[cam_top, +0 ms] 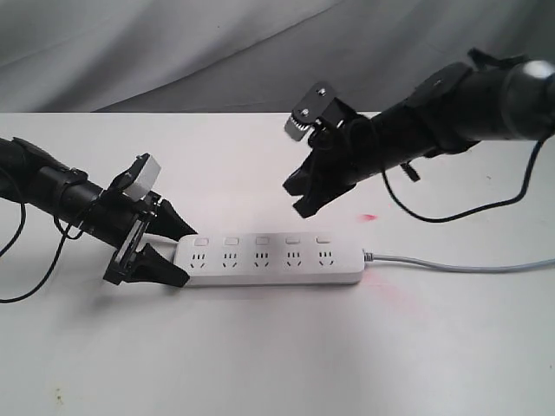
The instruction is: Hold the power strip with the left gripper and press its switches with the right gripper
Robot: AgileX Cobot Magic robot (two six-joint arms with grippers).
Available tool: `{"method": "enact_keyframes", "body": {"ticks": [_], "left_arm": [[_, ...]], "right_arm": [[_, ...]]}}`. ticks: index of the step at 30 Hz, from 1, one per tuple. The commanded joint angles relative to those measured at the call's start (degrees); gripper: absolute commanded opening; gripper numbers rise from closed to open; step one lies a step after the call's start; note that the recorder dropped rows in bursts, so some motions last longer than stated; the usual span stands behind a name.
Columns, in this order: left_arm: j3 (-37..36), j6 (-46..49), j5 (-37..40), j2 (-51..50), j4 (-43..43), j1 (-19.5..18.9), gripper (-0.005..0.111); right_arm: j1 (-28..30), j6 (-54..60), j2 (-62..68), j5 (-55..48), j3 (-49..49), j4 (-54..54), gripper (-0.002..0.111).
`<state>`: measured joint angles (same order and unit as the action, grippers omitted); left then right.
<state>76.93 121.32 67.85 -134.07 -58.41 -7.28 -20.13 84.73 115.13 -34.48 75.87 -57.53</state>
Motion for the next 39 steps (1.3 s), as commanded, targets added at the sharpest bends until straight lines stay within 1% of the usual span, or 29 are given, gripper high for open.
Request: {"method": "enact_keyframes", "body": {"ticks": [1, 3, 6, 9, 13, 15, 20, 24, 33, 39], "left_arm": [[-1.32, -1.44, -6.40, -2.57, 11.08, -0.12, 0.045], [-1.32, -1.44, -6.40, -2.57, 11.08, -0.12, 0.045], [-1.32, -1.44, -6.40, -2.57, 11.08, -0.12, 0.045], [-1.32, -1.44, -6.40, -2.57, 11.08, -0.12, 0.045], [-1.32, -1.44, -6.40, -2.57, 11.08, -0.12, 0.045], [-1.32, -1.44, -6.40, -2.57, 11.08, -0.12, 0.045], [-1.32, -1.44, -6.40, -2.57, 11.08, -0.12, 0.045], [-1.32, -1.44, -6.40, -2.57, 11.08, -0.12, 0.045], [-1.32, -1.44, -6.40, -2.57, 11.08, -0.12, 0.045], [-1.32, -1.44, -6.40, -2.57, 11.08, -0.12, 0.045]], "right_arm": [[2.16, 1.04, -1.47, -7.06, -0.12, -0.17, 0.000], [1.63, 0.91, -1.36, -7.42, -0.43, 1.47, 0.000], [1.32, 1.87, 0.15, -6.20, -3.66, 1.47, 0.000], [1.19, 3.82, 2.17, -6.40, -5.03, -0.90, 0.000], [0.16, 7.80, 3.29, -4.18, -5.12, -4.82, 0.000], [-0.56, 8.47, 3.29, -1.84, -5.12, -4.63, 0.000], [-1.12, 9.47, 4.97, -0.37, -5.12, -4.61, 0.000], [-1.12, 9.47, 6.95, -0.10, -5.12, -4.74, 0.000], [-1.23, 9.47, 7.05, 0.94, -5.12, -4.53, 0.000], [-1.23, 7.40, 7.80, 1.89, -5.12, -0.13, 0.000]]}}
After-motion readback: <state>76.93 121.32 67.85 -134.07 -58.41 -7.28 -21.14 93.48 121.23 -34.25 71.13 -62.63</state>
